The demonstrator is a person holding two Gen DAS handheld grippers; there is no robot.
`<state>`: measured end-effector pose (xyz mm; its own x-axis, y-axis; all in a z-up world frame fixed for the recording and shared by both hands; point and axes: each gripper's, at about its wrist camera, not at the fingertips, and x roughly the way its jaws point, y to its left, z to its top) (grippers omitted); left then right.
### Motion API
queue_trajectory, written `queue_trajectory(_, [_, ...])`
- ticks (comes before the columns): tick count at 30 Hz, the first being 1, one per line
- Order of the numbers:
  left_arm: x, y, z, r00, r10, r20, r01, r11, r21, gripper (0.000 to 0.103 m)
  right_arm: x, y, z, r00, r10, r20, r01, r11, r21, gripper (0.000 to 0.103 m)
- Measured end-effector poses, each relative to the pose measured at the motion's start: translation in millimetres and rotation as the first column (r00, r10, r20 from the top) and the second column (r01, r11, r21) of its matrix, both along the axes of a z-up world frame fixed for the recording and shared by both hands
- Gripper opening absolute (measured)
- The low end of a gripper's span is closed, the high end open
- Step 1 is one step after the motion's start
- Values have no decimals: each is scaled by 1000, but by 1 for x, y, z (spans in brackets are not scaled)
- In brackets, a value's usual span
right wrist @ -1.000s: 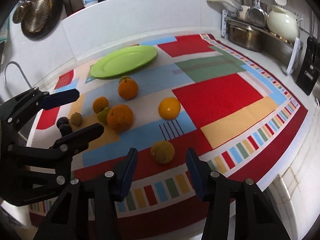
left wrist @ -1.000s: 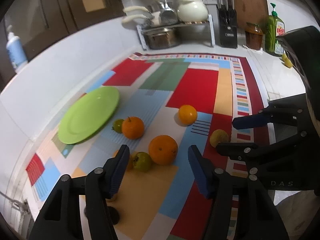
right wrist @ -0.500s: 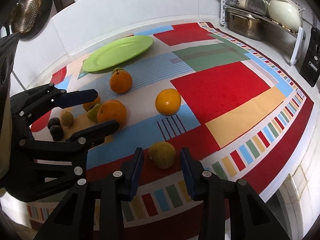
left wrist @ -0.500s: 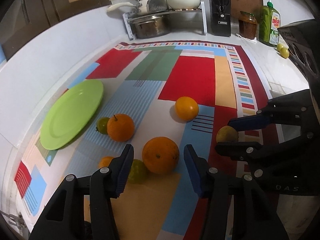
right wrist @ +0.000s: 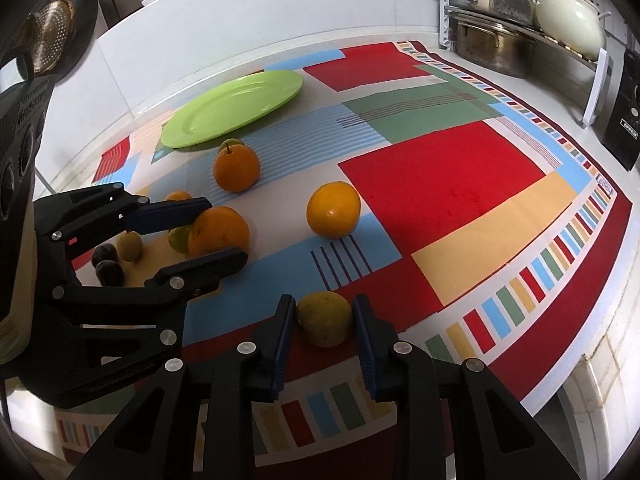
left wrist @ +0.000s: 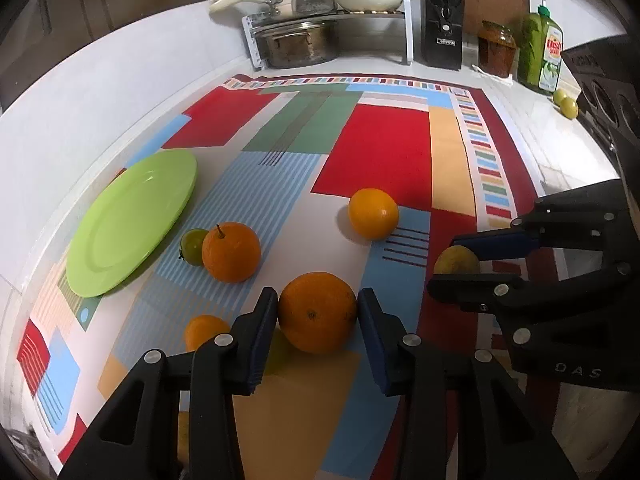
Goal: Organize fruits
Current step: 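Grasp the large orange with the left tool while the right tool grasps a small yellow fruit, then carry the orange with the left tool while the right tool carries the yellow fruit to the plate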
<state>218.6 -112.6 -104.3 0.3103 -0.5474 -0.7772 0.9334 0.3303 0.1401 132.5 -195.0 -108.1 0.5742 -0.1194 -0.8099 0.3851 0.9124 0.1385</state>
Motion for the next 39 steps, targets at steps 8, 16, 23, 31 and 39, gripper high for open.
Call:
queue_trajectory(8, [0, 5, 17, 999, 46, -9, -46, 997, -64, 41, -1, -4, 10, 1000, 0, 28, 0, 1000, -3, 30])
queue_trajectory(16, [-2, 13, 35, 991, 136, -2, -136, 984, -113, 41, 1, -2, 31, 996, 52, 78, -49, 998, -43, 30])
queue_trajectory(23, [-2, 23, 52, 959, 282, 2, -278, 947, -163, 41, 10, -4, 50, 982, 143, 127, -136, 989, -66, 30])
queue_trajectory(31, [3, 28, 74, 892, 453, -11, -444, 869, -220, 41, 34, -16, 71, 939, 287, 189, -278, 958, -76, 30])
queue_trajectory(39, [17, 26, 96, 834, 551, 14, -527, 804, -276, 41, 63, -25, 92, 892, 384, 239, -371, 923, -100, 30])
